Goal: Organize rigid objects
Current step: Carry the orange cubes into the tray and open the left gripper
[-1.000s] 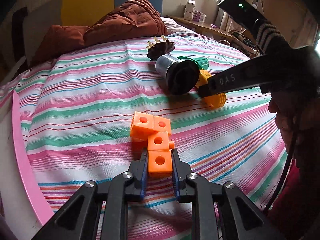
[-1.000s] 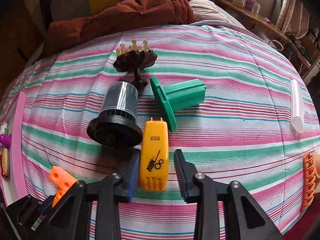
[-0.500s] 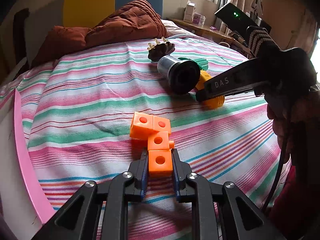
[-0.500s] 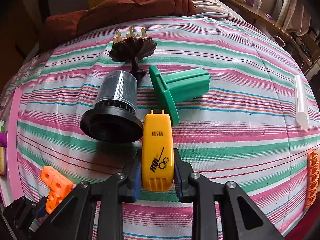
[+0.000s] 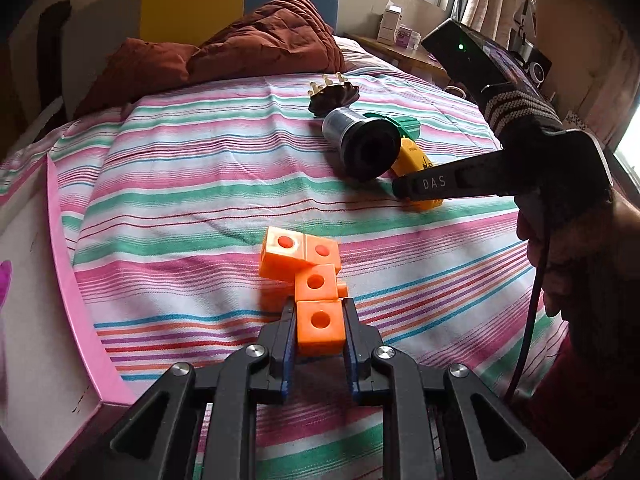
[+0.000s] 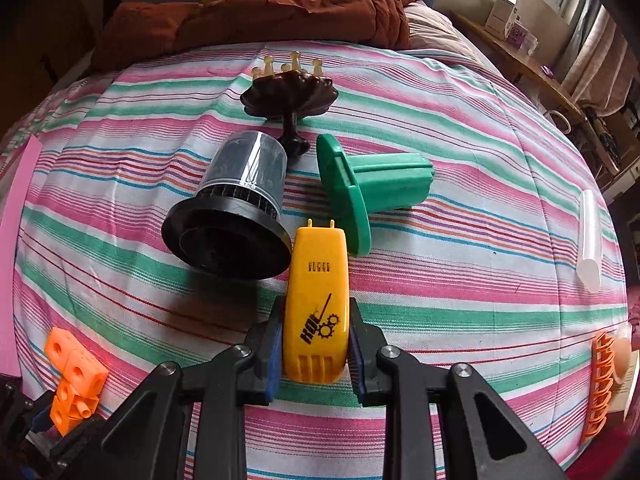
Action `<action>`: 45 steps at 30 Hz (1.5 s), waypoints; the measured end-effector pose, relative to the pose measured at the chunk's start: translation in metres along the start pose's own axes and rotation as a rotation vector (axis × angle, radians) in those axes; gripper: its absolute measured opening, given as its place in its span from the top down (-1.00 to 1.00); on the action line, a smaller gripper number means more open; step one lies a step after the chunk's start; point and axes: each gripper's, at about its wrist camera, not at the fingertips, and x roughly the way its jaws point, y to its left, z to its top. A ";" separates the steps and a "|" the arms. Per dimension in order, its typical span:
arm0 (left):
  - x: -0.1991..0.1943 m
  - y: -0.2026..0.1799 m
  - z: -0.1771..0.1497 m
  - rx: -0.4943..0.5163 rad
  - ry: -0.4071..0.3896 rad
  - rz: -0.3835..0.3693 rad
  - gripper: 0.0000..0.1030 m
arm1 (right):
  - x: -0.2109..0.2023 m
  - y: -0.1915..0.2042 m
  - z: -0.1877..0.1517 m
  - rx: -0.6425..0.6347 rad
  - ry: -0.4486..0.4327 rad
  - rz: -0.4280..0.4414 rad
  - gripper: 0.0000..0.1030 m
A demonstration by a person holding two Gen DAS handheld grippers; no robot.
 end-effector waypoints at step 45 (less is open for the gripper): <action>-0.044 0.255 0.044 -0.444 -0.077 0.353 0.59 | -0.003 0.008 0.006 -0.103 -0.034 -0.071 0.50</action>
